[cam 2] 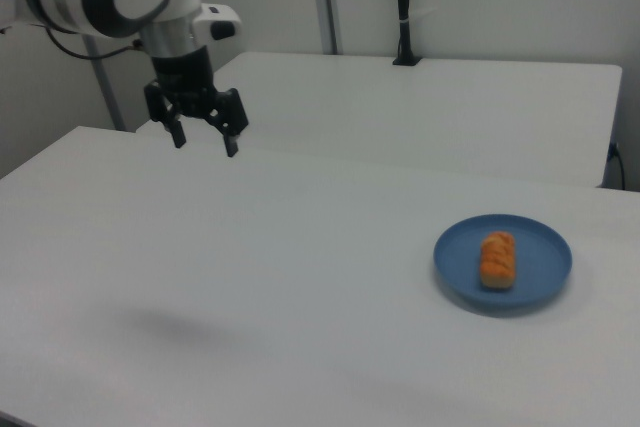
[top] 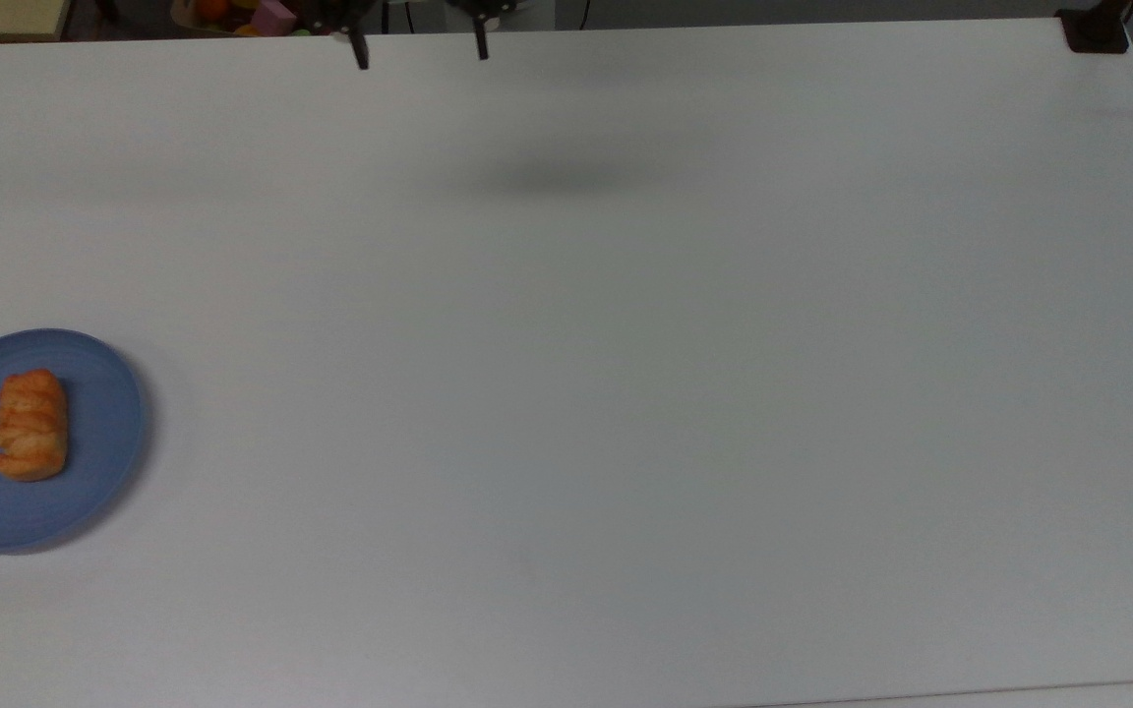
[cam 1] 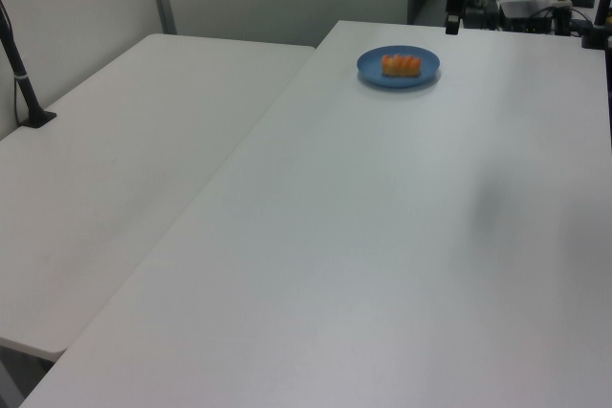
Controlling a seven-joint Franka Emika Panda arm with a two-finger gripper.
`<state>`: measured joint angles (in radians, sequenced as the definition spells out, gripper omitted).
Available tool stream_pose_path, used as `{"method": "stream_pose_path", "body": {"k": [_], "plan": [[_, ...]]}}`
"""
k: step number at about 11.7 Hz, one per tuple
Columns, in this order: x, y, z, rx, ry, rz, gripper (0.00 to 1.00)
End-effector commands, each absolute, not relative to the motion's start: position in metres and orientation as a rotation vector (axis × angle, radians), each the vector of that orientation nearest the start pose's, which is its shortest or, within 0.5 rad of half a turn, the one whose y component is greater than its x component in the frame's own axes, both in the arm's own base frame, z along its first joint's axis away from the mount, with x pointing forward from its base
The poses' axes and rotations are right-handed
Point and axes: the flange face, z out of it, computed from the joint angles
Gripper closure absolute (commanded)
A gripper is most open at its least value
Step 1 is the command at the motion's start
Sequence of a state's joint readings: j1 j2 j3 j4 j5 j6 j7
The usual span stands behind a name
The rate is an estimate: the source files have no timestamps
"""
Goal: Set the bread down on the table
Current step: 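Move the open gripper over the bread roll on the blue plate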
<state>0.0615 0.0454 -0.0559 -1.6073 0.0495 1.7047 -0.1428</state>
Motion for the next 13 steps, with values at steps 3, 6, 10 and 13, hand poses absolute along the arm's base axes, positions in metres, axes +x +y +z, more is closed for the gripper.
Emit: {"method": "stream_pose_path", "body": {"k": [3,6,10,13], "plan": [[0.638,-0.076,0.584,-3.114,-0.175,-0.134,0.00],[0.666,-0.121,0.564,-3.126,-0.224,-0.136,0.00],[0.694,-0.179,0.537,-3.159,-0.196,-0.366,0.00],[0.705,-0.233,0.505,-3.192,-0.188,-0.508,0.00]]}}
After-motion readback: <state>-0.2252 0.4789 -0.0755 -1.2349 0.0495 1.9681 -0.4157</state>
